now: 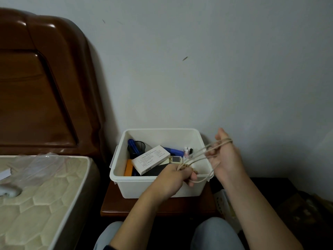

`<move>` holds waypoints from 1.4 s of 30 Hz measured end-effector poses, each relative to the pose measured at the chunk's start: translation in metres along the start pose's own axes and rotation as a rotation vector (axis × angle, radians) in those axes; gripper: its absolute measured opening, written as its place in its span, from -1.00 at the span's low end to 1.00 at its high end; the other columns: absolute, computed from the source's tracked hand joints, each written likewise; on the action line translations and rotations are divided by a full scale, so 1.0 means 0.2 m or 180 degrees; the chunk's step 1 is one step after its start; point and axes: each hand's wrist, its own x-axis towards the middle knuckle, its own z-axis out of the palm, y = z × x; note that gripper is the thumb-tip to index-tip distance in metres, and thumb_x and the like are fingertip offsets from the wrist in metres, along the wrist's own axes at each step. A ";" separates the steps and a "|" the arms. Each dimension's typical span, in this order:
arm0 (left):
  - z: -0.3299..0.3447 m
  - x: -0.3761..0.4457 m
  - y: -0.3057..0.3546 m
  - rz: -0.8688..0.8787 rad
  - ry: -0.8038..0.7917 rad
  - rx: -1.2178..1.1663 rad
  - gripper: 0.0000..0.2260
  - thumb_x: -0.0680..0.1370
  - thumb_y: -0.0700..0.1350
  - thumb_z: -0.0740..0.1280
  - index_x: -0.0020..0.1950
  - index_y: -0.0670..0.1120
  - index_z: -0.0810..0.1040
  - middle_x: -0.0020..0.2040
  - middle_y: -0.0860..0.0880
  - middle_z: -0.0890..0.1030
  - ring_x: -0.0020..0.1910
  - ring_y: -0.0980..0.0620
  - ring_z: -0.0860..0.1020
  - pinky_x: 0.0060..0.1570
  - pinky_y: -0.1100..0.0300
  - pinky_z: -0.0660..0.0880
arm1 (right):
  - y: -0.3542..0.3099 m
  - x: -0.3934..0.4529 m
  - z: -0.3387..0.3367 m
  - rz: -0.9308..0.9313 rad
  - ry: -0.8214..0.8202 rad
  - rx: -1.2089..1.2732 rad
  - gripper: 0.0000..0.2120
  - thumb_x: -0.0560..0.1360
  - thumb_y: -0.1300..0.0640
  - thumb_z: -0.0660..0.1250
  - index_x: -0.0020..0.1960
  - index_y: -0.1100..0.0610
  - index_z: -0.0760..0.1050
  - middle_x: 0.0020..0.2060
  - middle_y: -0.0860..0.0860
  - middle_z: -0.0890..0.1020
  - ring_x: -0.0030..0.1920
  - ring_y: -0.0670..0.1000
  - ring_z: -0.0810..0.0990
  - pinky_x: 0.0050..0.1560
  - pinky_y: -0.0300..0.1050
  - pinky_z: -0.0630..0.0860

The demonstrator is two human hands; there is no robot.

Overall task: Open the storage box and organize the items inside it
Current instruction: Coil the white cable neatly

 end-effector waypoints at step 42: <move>0.00 0.00 0.03 0.0154 0.0423 -0.0590 -0.55 0.67 0.23 0.28 -0.28 -0.03 0.59 -0.29 -0.04 0.70 -0.52 0.12 0.36 -0.55 0.33 0.27 | 0.04 0.09 -0.04 -0.1149 0.0396 -0.2014 -0.45 0.73 -0.17 -0.03 -0.24 0.05 0.52 -0.53 -0.07 0.46 -0.46 0.04 0.47 -0.38 -0.09 0.45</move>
